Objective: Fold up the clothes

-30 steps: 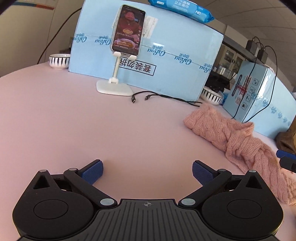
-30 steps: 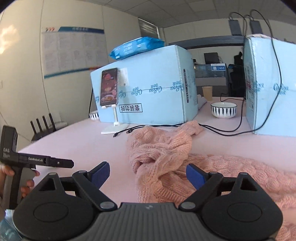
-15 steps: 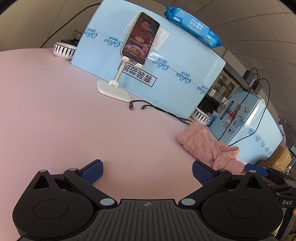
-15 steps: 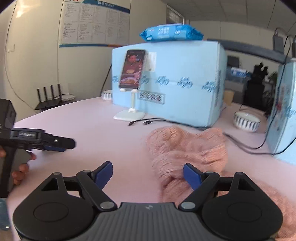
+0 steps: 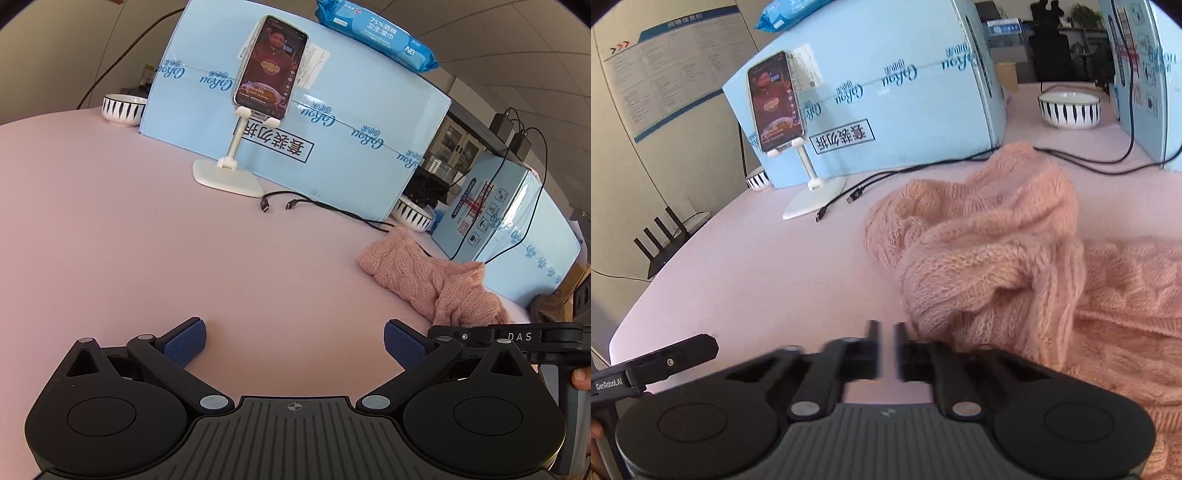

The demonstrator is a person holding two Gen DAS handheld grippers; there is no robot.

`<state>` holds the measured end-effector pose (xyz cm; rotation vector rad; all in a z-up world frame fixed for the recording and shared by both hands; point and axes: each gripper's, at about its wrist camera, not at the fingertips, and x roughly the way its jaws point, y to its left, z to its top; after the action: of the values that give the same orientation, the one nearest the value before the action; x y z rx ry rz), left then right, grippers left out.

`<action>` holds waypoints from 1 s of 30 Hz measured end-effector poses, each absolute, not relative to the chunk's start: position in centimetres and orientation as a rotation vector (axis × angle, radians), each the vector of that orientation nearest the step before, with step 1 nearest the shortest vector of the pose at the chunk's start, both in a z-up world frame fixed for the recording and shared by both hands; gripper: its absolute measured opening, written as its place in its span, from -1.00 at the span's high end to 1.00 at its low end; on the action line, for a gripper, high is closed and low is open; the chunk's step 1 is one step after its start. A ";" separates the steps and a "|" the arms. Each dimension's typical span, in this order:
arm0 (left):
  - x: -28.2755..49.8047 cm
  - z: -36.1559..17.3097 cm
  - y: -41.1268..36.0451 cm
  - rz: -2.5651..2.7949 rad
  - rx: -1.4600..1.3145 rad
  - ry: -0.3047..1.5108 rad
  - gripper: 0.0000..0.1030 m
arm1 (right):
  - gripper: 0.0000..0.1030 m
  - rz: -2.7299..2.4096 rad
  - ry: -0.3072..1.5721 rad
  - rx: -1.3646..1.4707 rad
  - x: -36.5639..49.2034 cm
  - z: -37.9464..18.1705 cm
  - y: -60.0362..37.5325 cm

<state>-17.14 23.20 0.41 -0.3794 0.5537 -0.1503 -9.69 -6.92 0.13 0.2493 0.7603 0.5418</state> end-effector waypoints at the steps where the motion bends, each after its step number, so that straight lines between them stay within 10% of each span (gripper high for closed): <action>1: -17.1 0.5 23.0 -0.145 -0.365 0.559 -1.00 | 0.98 0.538 0.744 0.263 -10.0 0.3 -7.3; 26: -11.2 4.0 8.6 -0.395 -0.003 0.661 -0.96 | 0.72 0.592 0.480 0.540 -19.7 3.6 -21.2; 30: -9.3 3.4 7.4 -0.459 -0.011 0.689 -0.29 | 0.35 0.629 0.450 0.557 -21.0 1.9 -23.5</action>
<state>-9.28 7.41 3.43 -0.0111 0.6889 -0.4594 -21.02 -23.48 1.91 0.5574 0.4497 0.6294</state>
